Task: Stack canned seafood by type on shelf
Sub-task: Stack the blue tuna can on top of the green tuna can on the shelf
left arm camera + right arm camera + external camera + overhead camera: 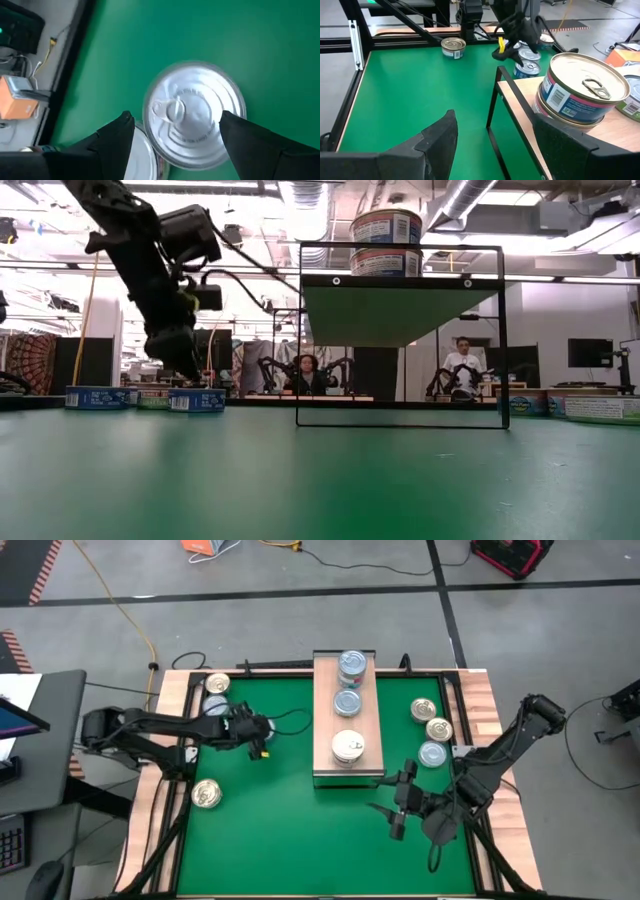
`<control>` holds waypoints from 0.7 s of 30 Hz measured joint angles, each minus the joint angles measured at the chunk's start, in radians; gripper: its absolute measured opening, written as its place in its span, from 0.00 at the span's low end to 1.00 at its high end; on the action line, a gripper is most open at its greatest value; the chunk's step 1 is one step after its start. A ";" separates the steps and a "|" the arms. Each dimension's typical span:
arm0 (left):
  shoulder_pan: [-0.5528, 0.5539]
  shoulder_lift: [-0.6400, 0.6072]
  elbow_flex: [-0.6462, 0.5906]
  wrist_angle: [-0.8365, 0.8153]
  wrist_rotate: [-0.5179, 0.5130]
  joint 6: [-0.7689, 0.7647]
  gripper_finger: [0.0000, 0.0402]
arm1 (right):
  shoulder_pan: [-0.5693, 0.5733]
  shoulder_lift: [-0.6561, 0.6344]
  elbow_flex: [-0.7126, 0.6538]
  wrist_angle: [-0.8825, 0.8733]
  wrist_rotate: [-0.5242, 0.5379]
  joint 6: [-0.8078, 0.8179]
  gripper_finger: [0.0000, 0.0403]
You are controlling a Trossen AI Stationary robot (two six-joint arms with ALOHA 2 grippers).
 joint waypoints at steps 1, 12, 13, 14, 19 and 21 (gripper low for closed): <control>-0.003 0.015 0.000 -0.005 -0.001 0.000 0.69 | 0.002 0.000 0.000 0.000 0.000 0.000 0.71; -0.089 0.116 0.004 0.007 -0.059 0.005 0.69 | 0.006 0.000 0.000 0.000 0.000 -0.002 0.71; -0.096 0.116 0.004 0.007 -0.059 0.004 0.69 | 0.006 0.000 0.000 0.000 0.000 -0.002 0.71; -0.105 0.115 0.004 0.007 -0.060 0.005 0.69 | 0.006 0.000 0.000 0.000 0.000 -0.002 0.71; -0.186 0.112 0.002 0.002 -0.102 0.000 0.69 | 0.006 0.000 0.000 0.000 0.000 -0.002 0.71; -0.219 0.111 0.001 -0.001 -0.111 -0.015 0.69 | 0.006 0.000 0.000 0.000 0.000 -0.002 0.71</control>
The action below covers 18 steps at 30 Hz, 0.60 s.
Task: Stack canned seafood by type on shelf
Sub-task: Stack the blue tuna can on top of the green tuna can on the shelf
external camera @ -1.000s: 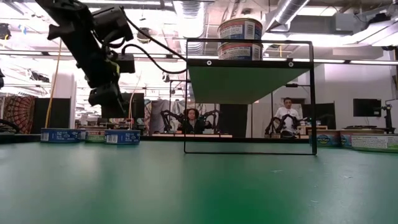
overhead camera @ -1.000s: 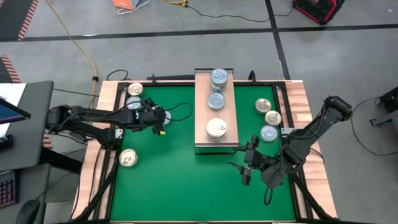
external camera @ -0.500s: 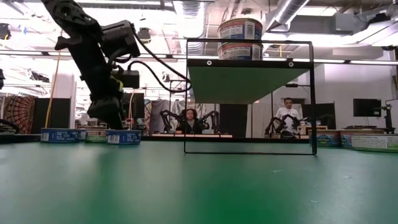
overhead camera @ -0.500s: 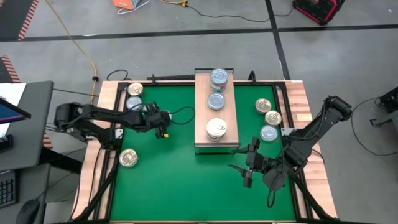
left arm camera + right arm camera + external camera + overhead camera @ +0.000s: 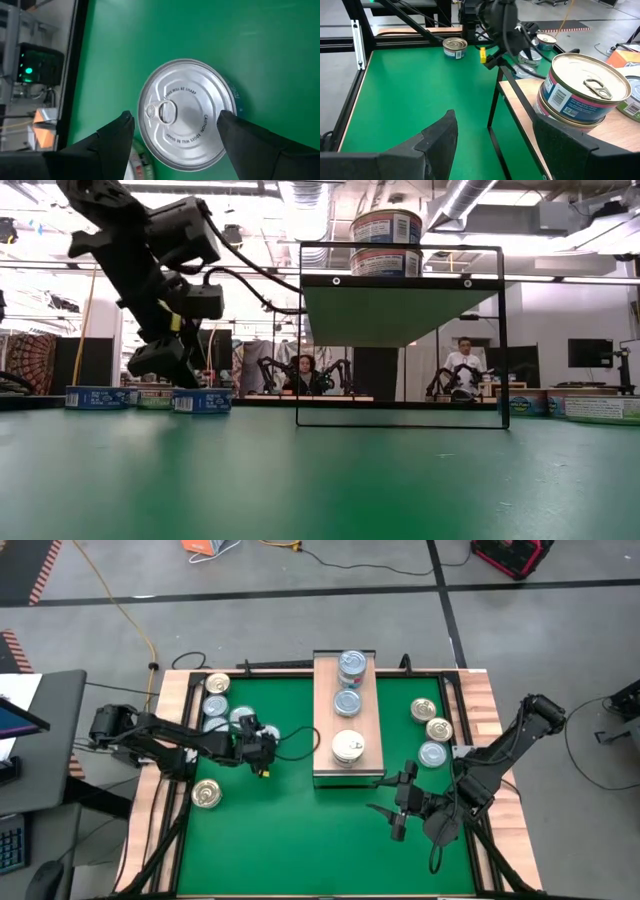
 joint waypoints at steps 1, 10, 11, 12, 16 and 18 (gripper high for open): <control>-0.011 0.000 0.000 -0.001 0.000 -0.011 0.69 | 0.000 0.000 0.000 0.000 0.000 0.000 0.71; -0.116 0.001 0.004 -0.065 -0.098 -0.127 0.69 | 0.000 0.000 0.000 0.000 0.000 0.003 0.71; -0.127 0.002 0.010 -0.084 -0.111 -0.139 0.69 | 0.000 0.000 0.000 0.000 0.000 0.003 0.71; -0.137 0.001 0.018 -0.103 -0.120 -0.155 0.69 | 0.000 0.000 0.000 0.000 0.000 0.003 0.71; -0.178 -0.014 0.046 -0.136 -0.096 -0.230 0.69 | 0.000 0.000 0.000 0.000 0.000 0.003 0.71; -0.199 -0.015 0.047 -0.152 -0.039 -0.278 0.69 | 0.000 0.000 0.000 0.000 0.000 0.003 0.71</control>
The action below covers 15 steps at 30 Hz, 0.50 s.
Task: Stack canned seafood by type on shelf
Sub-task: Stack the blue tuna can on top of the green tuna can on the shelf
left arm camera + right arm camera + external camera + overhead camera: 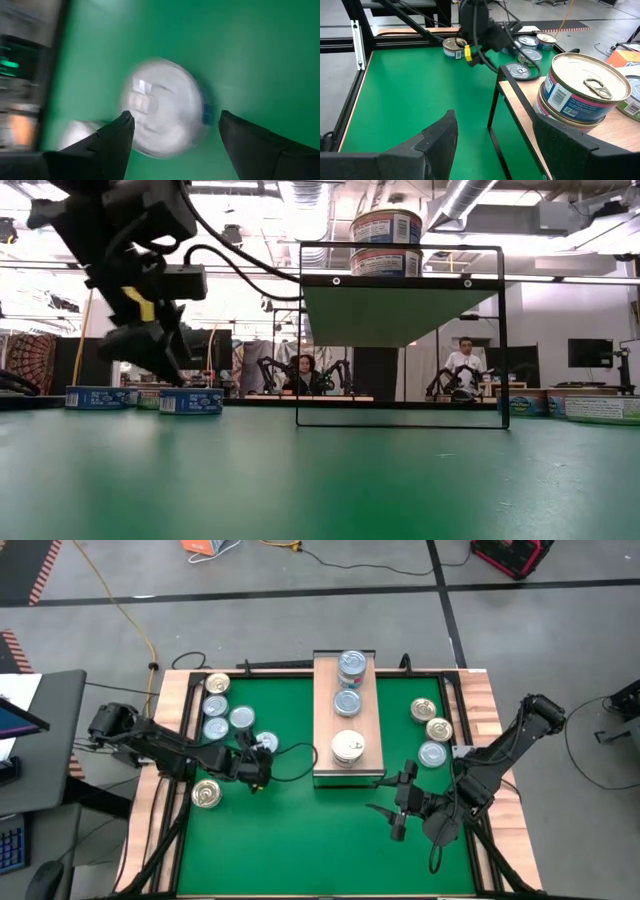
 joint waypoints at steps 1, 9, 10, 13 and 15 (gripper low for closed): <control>-0.009 0.002 0.000 -0.005 0.038 -0.026 0.69 | 0.000 0.000 0.000 0.000 0.000 0.000 0.71; -0.101 -0.019 0.000 -0.019 -0.048 -0.147 0.69 | 0.000 0.000 0.000 0.001 0.000 0.005 0.71; -0.104 -0.022 0.001 -0.017 -0.066 -0.159 0.69 | 0.000 0.000 0.000 0.001 0.000 0.006 0.71; -0.089 -0.022 0.000 -0.026 -0.085 -0.186 0.69 | 0.000 0.000 0.000 0.001 0.000 0.008 0.71; -0.077 -0.022 -0.011 -0.002 -0.086 -0.155 0.69 | 0.000 0.000 0.000 0.002 0.000 0.008 0.71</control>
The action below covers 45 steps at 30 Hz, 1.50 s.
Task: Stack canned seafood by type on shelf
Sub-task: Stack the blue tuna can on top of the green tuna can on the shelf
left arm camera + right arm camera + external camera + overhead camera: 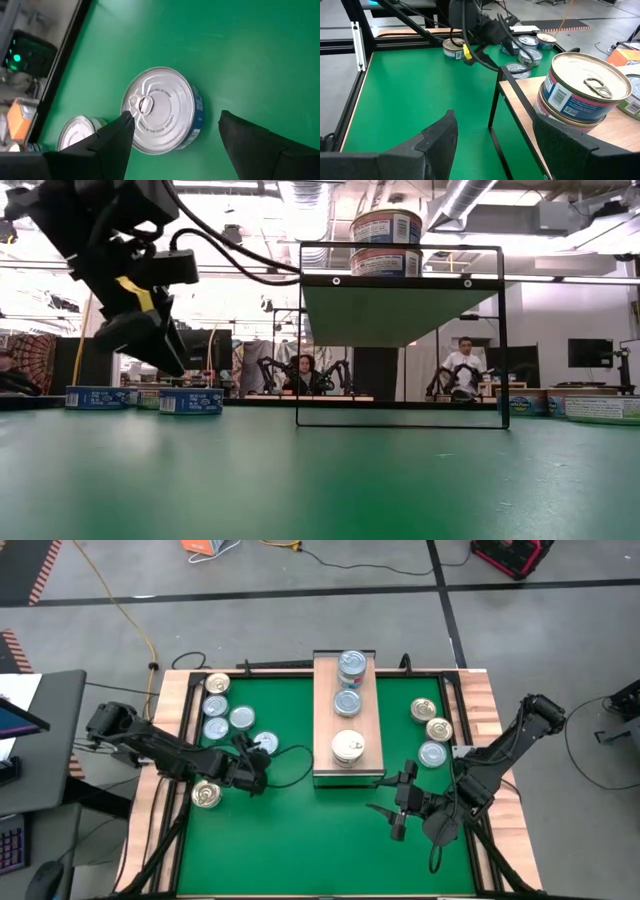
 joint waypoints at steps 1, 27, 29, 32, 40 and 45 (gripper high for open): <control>0.006 0.003 -0.011 0.014 0.006 0.035 0.68 | 0.000 0.000 0.000 0.000 0.000 0.000 0.71; 0.002 0.007 -0.128 0.100 0.138 0.358 0.01 | 0.000 0.000 0.000 0.005 0.000 0.008 0.71; -0.008 0.010 -0.116 0.068 0.156 0.329 0.00 | 0.000 0.000 0.000 0.004 0.000 0.008 0.71; -0.021 0.010 -0.099 0.042 0.166 0.299 0.00 | 0.000 0.000 0.000 0.005 0.000 0.008 0.71; -0.026 0.010 -0.090 0.022 0.184 0.256 0.00 | 0.000 0.000 0.000 0.006 0.000 0.009 0.71; -0.026 0.010 -0.092 0.006 0.194 0.211 0.00 | 0.000 0.000 0.000 0.006 0.000 0.009 0.71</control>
